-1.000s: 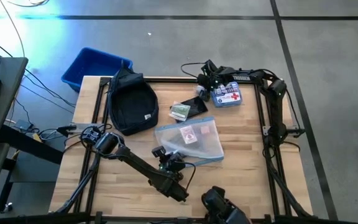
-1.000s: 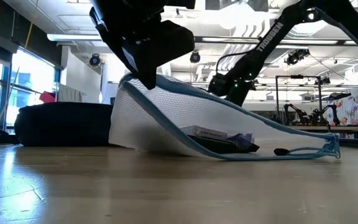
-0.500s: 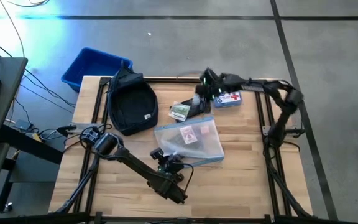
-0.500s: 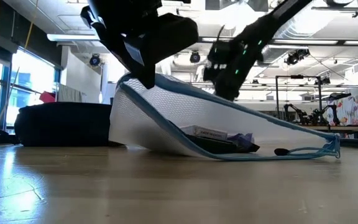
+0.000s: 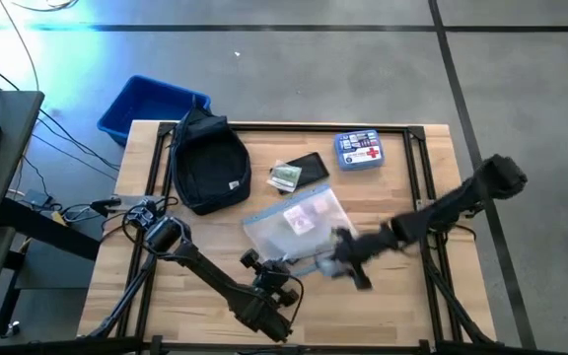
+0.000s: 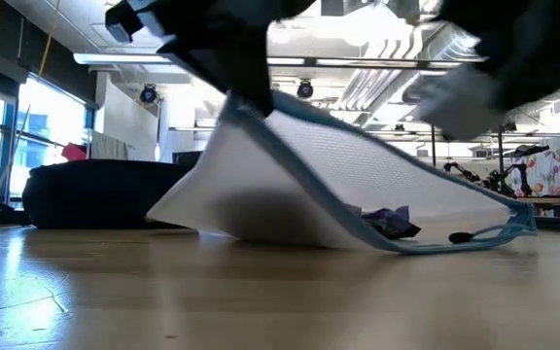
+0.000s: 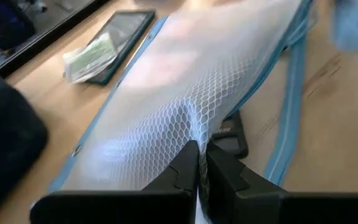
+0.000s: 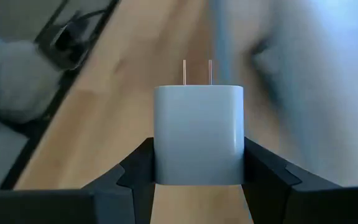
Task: Unpack backpack
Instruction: Put the white charger adapter into the transparent zipper bag, then put the transparent zip bag containing the green earphones into the transparent zipper bag
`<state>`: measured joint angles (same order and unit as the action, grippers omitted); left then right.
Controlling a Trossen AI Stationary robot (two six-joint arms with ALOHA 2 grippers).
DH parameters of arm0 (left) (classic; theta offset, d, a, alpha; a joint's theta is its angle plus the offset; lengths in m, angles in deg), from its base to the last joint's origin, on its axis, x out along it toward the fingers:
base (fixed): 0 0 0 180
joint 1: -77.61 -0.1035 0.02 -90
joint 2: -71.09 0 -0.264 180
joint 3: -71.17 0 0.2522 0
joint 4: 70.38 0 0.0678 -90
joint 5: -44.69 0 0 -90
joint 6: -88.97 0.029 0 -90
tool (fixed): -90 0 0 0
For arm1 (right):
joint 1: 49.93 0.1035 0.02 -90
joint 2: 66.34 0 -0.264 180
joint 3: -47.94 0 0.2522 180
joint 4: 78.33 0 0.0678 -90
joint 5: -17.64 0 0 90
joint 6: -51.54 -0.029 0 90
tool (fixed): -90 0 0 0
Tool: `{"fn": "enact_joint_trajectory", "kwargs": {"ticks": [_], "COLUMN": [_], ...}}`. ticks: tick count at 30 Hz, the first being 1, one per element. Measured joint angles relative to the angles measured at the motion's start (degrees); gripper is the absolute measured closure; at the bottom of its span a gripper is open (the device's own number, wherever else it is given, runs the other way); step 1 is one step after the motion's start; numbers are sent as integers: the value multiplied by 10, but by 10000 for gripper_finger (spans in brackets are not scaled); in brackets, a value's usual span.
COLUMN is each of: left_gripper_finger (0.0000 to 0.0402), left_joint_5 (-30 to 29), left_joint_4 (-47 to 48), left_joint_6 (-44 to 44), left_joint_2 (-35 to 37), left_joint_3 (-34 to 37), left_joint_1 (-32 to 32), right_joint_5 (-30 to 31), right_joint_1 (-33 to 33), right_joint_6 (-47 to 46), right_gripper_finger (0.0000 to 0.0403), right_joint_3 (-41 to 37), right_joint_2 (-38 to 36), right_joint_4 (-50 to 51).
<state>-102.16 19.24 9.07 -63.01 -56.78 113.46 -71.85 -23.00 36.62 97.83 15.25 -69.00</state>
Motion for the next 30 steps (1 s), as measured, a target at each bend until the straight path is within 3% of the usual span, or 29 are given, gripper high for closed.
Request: {"fn": "enact_joint_trajectory", "kwargs": {"ticks": [2, 5, 15, 24, 30], "left_gripper_finger": [402, 402, 402, 402, 402], "left_joint_5": [-16, -24, -24, -23, -20], "left_joint_4": [-13, -32, -106, -100, -87], "left_joint_6": [9, 36, 173, 154, 134], "left_joint_2": [0, 0, 0, 0, 0], "left_joint_3": [0, 0, 0, 0, 0], "left_joint_1": [0, -6, -10, -10, -9], "right_joint_5": [40, 71, 83, 15, 0], "right_joint_1": [31, 26, -110, -144, -103], "right_joint_6": [-11, -1, 34, 34, 48], "right_gripper_finger": [241, 241, 239, 74, 36], "right_joint_3": [6, 32, 142, 175, 175], "right_joint_2": [27, 72, 172, 198, 152], "right_joint_4": [-4, -9, -8, -2, 81]}}
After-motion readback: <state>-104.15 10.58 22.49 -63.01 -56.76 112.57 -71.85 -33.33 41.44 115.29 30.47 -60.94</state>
